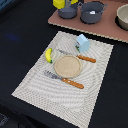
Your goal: Interact with the objects in diverse but meaningful ways.
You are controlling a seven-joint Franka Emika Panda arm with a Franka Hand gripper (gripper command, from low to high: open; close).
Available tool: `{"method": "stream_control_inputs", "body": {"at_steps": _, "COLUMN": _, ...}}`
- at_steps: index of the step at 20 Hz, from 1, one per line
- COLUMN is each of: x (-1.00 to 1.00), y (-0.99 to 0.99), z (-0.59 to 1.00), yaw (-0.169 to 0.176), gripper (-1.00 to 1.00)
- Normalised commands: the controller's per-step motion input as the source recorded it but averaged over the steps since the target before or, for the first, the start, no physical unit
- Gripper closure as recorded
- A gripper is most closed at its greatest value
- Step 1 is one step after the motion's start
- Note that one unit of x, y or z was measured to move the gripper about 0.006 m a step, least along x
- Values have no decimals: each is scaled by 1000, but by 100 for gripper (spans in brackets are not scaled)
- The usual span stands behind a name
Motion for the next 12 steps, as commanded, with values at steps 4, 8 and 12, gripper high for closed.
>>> {"method": "stream_control_inputs", "body": {"at_steps": 4, "x": -254, "y": 178, "z": -624, "yaw": 54, "gripper": 100}}
{"method": "stream_control_inputs", "body": {"at_steps": 8, "x": -251, "y": 29, "z": -648, "yaw": 36, "gripper": 100}}
{"method": "stream_control_inputs", "body": {"at_steps": 12, "x": -259, "y": 0, "z": -571, "yaw": 24, "gripper": 100}}
